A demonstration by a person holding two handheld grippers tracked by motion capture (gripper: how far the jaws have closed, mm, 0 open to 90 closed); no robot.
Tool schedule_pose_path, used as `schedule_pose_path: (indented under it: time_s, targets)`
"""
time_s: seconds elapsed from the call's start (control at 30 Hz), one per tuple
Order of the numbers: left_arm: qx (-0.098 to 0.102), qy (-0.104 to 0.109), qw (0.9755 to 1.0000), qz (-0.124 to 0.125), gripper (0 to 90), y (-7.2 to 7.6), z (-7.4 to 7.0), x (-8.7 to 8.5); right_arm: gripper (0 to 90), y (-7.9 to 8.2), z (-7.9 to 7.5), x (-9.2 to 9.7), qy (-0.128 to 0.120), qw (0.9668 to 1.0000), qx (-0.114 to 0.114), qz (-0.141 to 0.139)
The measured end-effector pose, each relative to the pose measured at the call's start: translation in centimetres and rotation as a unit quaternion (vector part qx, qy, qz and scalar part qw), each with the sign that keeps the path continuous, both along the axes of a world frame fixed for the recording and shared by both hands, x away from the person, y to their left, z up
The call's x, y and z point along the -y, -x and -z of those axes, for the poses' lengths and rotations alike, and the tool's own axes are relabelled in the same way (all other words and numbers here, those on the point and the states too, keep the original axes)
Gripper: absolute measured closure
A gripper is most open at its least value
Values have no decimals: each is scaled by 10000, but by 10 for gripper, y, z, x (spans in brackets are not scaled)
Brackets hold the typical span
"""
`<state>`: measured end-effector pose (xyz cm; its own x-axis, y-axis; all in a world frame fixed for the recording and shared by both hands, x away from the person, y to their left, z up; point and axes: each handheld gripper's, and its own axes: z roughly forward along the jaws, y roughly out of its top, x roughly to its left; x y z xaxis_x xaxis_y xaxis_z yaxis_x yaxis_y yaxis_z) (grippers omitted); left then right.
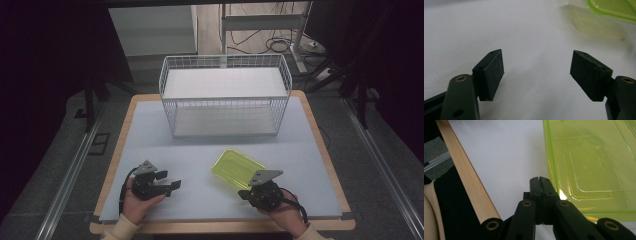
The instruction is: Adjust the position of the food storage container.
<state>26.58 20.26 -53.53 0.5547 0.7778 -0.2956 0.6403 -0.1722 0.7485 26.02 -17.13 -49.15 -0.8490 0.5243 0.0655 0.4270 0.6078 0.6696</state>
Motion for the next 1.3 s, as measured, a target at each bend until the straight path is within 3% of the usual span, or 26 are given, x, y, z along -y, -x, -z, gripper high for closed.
schedule_pose_path:
  time_s: [0.77,1.3]
  targets:
    - [4,-7,10000,10,268,0,0,1,896,5,3,-4,64,9997,-79,-211]
    - [-14,-23,10000,31,267,0,1,1,896,-6,6,11,221,9997,-23,142]
